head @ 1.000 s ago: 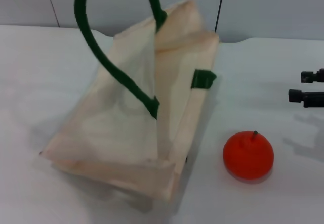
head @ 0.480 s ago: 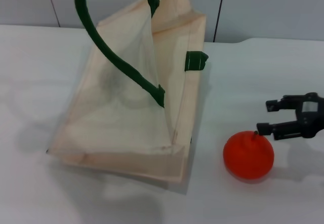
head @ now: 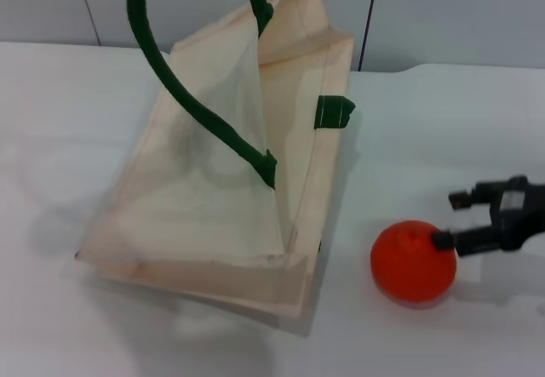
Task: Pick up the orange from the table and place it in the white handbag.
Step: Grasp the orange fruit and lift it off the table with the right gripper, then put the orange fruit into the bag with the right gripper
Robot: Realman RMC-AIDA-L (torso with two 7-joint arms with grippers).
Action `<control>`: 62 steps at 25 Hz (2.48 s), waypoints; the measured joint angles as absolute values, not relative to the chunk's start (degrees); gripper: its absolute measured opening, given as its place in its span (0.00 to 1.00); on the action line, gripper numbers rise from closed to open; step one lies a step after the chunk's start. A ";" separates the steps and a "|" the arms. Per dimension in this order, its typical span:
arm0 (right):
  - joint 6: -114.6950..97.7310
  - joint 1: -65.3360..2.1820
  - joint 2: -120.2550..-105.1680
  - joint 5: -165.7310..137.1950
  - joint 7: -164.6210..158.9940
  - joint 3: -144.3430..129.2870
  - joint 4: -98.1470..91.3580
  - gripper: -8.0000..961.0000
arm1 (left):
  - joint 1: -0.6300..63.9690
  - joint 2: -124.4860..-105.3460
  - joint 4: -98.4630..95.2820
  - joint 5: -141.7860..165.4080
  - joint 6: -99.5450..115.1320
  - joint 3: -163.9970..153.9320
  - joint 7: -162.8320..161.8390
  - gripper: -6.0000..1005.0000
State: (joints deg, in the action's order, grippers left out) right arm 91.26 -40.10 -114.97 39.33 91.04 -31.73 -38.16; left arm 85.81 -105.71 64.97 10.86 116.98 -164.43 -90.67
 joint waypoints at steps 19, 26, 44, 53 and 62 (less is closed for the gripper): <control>84.76 -42.68 -115.68 36.77 89.77 -38.60 -32.21 0.85 | 84.86 -105.76 65.04 10.33 116.94 -164.35 -90.54 0.15; 88.91 -45.12 -114.53 36.83 89.08 -39.03 -31.61 0.64 | 84.70 -105.76 65.01 9.97 116.89 -164.35 -90.53 0.15; 90.43 -50.56 -114.64 46.79 91.08 -39.90 -35.80 0.44 | 85.39 -106.17 63.04 10.02 117.48 -164.35 -88.83 0.16; 84.52 -57.45 -114.97 48.34 90.55 -41.70 -36.25 0.35 | 87.57 -106.72 62.38 11.06 117.52 -164.36 -87.91 0.16; 81.03 -59.01 -115.91 50.88 88.47 -49.72 -33.94 0.30 | 89.10 -106.72 61.04 11.09 117.51 -164.36 -88.29 0.16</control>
